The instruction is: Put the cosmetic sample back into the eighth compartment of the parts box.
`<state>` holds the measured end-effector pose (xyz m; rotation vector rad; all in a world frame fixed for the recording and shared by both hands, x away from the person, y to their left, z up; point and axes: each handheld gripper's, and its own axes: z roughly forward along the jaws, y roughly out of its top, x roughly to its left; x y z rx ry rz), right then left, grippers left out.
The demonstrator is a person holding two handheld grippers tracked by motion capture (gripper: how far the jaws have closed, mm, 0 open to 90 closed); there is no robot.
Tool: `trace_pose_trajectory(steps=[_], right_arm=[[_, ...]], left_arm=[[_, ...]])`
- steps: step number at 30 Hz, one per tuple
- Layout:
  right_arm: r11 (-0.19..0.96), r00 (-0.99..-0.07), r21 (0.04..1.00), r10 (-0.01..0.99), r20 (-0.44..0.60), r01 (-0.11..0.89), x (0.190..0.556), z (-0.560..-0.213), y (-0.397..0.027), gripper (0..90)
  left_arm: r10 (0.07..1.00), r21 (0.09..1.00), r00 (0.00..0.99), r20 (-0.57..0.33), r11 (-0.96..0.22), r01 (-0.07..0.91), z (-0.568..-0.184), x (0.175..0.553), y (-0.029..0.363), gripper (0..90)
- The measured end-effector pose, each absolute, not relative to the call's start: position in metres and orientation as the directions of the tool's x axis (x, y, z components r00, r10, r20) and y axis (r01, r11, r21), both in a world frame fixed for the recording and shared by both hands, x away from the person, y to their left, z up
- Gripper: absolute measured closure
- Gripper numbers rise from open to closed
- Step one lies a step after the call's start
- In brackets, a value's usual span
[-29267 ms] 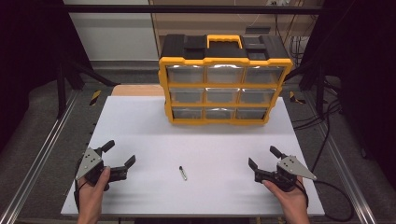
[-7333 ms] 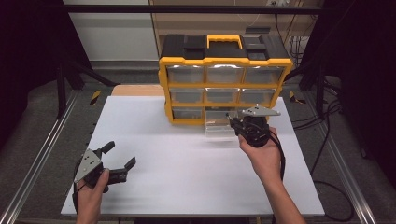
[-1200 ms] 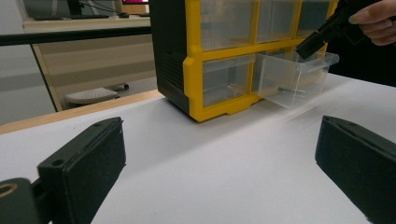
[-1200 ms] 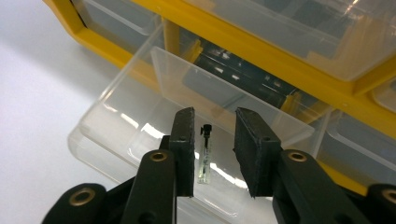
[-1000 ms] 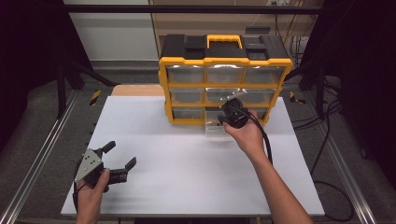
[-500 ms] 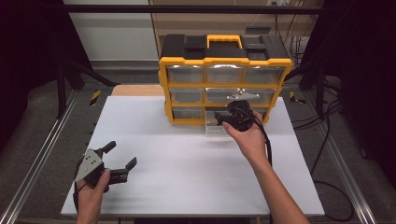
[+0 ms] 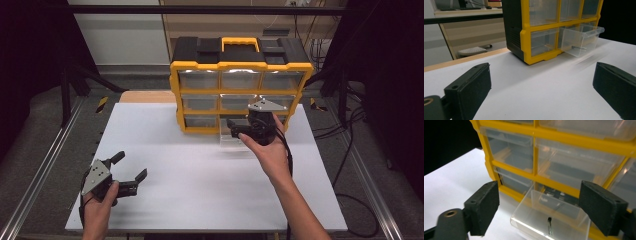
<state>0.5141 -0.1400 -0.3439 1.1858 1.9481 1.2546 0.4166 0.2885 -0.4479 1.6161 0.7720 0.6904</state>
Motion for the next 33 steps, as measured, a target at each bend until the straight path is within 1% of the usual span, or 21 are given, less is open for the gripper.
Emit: trace_pose_trajectory(steps=[4, 6, 8, 10, 13, 17, 26, 33], right_arm=[[0.17, -0.462, 0.915, 0.887, 0.02, 0.366, 0.51, -0.342, -0.139, 9.9], [0.176, -0.458, 0.918, 0.889, 0.006, 0.355, 0.508, -0.342, -0.138, 8.4], [0.184, -0.449, 0.922, 0.894, -0.012, 0.342, 0.506, -0.343, -0.138, 8.5], [0.17, -0.434, 0.921, 0.901, -0.001, 0.35, 0.505, -0.344, -0.138, 8.9], [0.162, -0.436, 0.922, 0.9, 0.008, 0.351, 0.504, -0.346, -0.141, 9.1], [0.154, -0.47, 0.926, 0.882, 0.029, 0.346, 0.499, -0.35, -0.147, 7.8], [0.156, -0.48, 0.945, 0.877, 0.001, 0.287, 0.483, -0.355, -0.157, 4.1], [0.15, -0.477, 0.958, 0.879, -0.015, 0.246, 0.471, -0.362, -0.165, 6.3]], left_arm=[[0.791, 0.985, 0.611, 0.029, -0.126, 0.116, -0.448, 0.417, 0.288, 1.7], [0.791, 0.985, 0.611, 0.029, -0.125, 0.116, -0.448, 0.417, 0.288, 1.7], [0.792, 0.985, 0.61, 0.027, -0.124, 0.117, -0.448, 0.417, 0.288, 1.7], [0.792, 0.985, 0.61, 0.027, -0.124, 0.117, -0.448, 0.417, 0.289, 1.7], [0.792, 0.985, 0.611, 0.026, -0.123, 0.117, -0.448, 0.417, 0.288, 1.7], [0.791, 0.985, 0.611, 0.027, -0.124, 0.118, -0.449, 0.417, 0.288, 1.7], [0.792, 0.985, 0.61, 0.029, -0.127, 0.118, -0.449, 0.417, 0.289, 1.7], [0.789, 0.986, 0.614, 0.024, -0.121, 0.116, -0.448, 0.416, 0.289, 1.7]])
